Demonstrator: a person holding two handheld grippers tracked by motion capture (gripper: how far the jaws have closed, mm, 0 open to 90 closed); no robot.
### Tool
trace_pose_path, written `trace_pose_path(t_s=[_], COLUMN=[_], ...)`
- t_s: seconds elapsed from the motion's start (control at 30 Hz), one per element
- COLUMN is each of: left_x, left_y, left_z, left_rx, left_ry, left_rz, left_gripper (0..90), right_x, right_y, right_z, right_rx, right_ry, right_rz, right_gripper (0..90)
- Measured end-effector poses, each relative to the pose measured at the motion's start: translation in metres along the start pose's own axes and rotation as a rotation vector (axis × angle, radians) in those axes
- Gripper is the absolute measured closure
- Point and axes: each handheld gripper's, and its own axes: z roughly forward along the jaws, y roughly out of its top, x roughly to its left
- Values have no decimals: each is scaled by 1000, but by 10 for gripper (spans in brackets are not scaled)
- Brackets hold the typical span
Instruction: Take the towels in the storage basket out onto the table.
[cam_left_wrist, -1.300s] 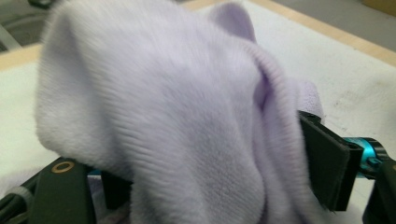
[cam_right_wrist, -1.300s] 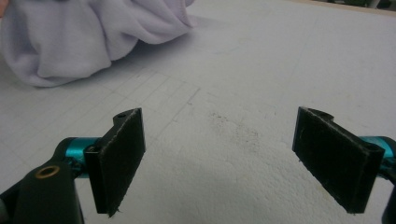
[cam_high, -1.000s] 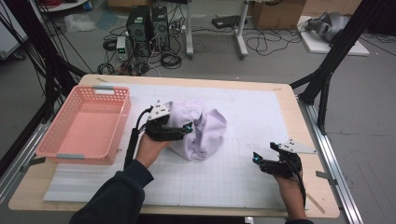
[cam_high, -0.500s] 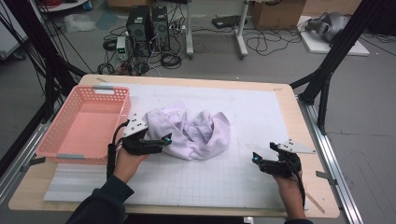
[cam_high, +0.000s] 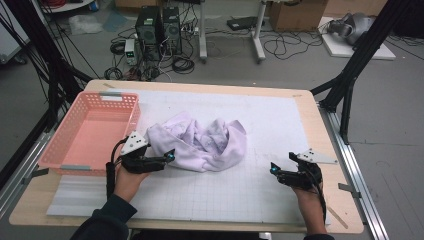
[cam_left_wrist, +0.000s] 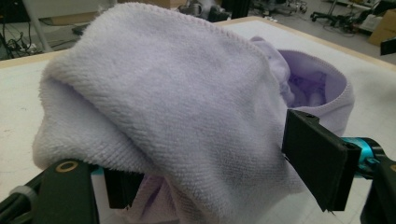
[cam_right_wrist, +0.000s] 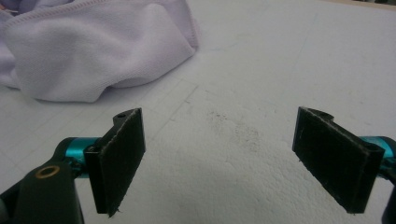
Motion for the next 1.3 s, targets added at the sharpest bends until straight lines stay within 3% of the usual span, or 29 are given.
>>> trace_pose_path(t_s=[0.23, 0.33, 0.43, 0.57, 0.63, 0.7, 0.8, 0.87, 0.93, 1.0, 1.07, 1.13, 1.3], left_x=[-1, -6, -14, -29, -36, -44, -64, -73, -78, -73, -61, -51, -23], left_y=[11, 22, 43, 69, 79, 83, 88, 89, 89, 87, 83, 77, 61], left_z=[-7, -1, 21, 63, 88, 106, 133, 138, 133, 120, 98, 81, 42], left_rx=[-15, -19, 14, 105, 141, 160, 226, 255, 290, 318, 312, 315, 368], left_ry=[-47, -69, -85, -136, -165, -191, -221, -232, -214, -186, -133, -94, -4], left_rz=[-7, -7, -23, 35, 39, 39, 61, 79, 128, 132, 100, 94, 67], left_gripper=[252, 244, 232, 229, 230, 232, 231, 229, 215, 214, 212, 212, 211], right_x=[0, 0, -1, 0, 0, 0, 1, 1, 1, 0, -1, -1, 1], right_y=[0, 0, 0, 2, 3, 3, 3, 3, 3, 3, 2, 2, 3], right_z=[2, 1, 1, 0, 1, 2, 3, 3, 2, 1, 0, 0, 0], right_rx=[8, 6, -2, -14, -13, -9, -9, -8, -11, -12, -13, -15, -15], right_ry=[4, 1, -2, -8, -9, -6, -2, 1, 1, 1, -1, -3, -3], right_rz=[-1, 5, 15, 13, 7, 6, -1, -2, -1, -5, -1, 1, 0], right_gripper=[158, 158, 158, 158, 158, 158, 158, 158, 158, 158, 158, 158, 158])
